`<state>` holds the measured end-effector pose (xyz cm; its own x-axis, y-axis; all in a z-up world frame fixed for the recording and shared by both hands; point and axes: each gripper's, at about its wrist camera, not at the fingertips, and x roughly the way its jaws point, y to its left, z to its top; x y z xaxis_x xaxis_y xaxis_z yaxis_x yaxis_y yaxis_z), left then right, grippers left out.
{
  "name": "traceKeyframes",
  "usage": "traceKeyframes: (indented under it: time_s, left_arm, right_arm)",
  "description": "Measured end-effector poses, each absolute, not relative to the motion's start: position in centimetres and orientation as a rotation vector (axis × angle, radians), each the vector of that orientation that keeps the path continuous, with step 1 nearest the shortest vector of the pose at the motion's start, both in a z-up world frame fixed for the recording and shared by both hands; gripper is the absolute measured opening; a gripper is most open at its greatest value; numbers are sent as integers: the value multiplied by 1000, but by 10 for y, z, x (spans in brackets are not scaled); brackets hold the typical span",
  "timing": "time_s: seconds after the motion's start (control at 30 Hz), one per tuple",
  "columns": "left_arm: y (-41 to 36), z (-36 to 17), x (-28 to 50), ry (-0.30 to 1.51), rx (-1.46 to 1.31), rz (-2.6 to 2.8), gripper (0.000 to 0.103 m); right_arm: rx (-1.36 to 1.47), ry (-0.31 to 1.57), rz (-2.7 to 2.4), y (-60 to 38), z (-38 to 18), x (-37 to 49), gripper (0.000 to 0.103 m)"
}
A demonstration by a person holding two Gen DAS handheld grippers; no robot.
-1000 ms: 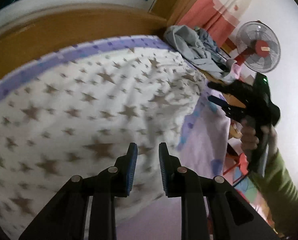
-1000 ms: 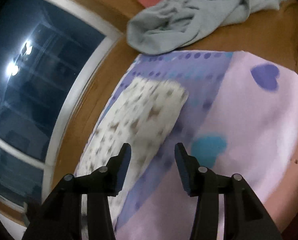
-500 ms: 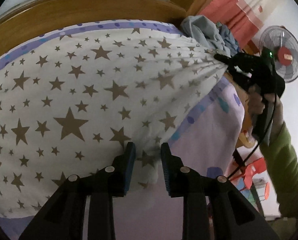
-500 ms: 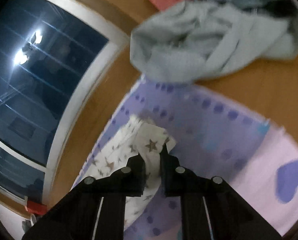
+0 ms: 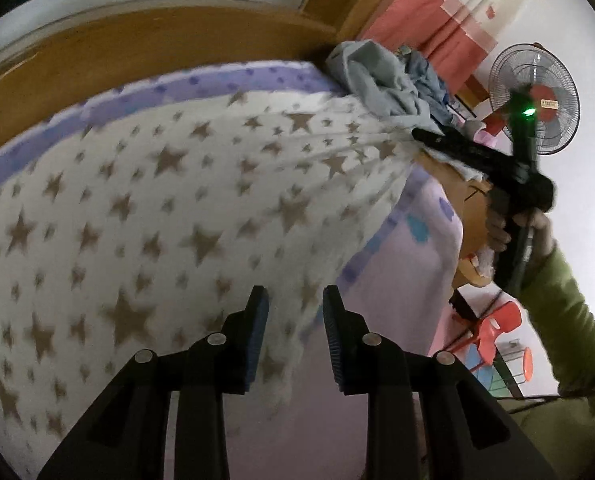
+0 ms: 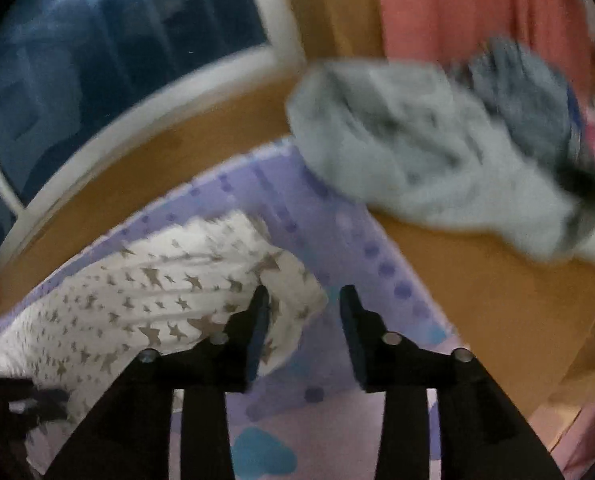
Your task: Fold clothes
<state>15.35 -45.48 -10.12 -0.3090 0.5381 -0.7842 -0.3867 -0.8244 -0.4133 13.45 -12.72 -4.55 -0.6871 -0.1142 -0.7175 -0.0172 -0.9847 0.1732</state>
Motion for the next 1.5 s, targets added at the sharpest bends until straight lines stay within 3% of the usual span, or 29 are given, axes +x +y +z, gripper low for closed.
traceKeyframes:
  time_s: [0.17,0.37,0.4,0.7,0.77,0.83,0.93,1.07,1.2,1.33,1.37,1.5]
  left_arm:
    - [-428,-109,126,-211,-1372,2171,27]
    - [-409,-117,123,-295,-1425,2213,27]
    - [-407,-118,123,-311,-1434,2219,27]
    - [-387,-126,129,-457,-1512,2270,27]
    - [-384,-122,126,-449,-1525,2296,27]
    - [-380,-116,124,-462,-1487,2321,27]
    - [-370,-109,113,-479,-1428,2339,27]
    - [-347,-108,99,-461,-1387,2316,27]
    - [-325,-119,95,-486,-1399,2248,27]
    - [-309,-126,97,-488,-1429,2208,34]
    - [-307,-125,98,-484,-1425,2212,36]
    - [-297,-122,104,-420,-1423,2254,39]
  right_arm:
    - [1167,-68,-2735,-147,-24,88,39]
    - [1290,169,-2467,-184,-68,35,38]
    - [1294,199,-2451,-188,-73,30,18]
    - [1272,211,-2493,-175,-94,1,19]
    - [1269,227,-2462,-176,-89,3,22]
    - [1260,211,-2435,-170,-78,9,41]
    - [1179,224,-2447,-160,-52,27,52]
    - [1076,235,-2458,-156,-22,45,51]
    - [1135,104,-2166,-183,-30,50,19]
    - [1241,213,-2097,-216,-74,40,16]
    - [1246,242,-2117,-219,-83,36,10]
    - [1199,138,-2136,-202,-86,28,3]
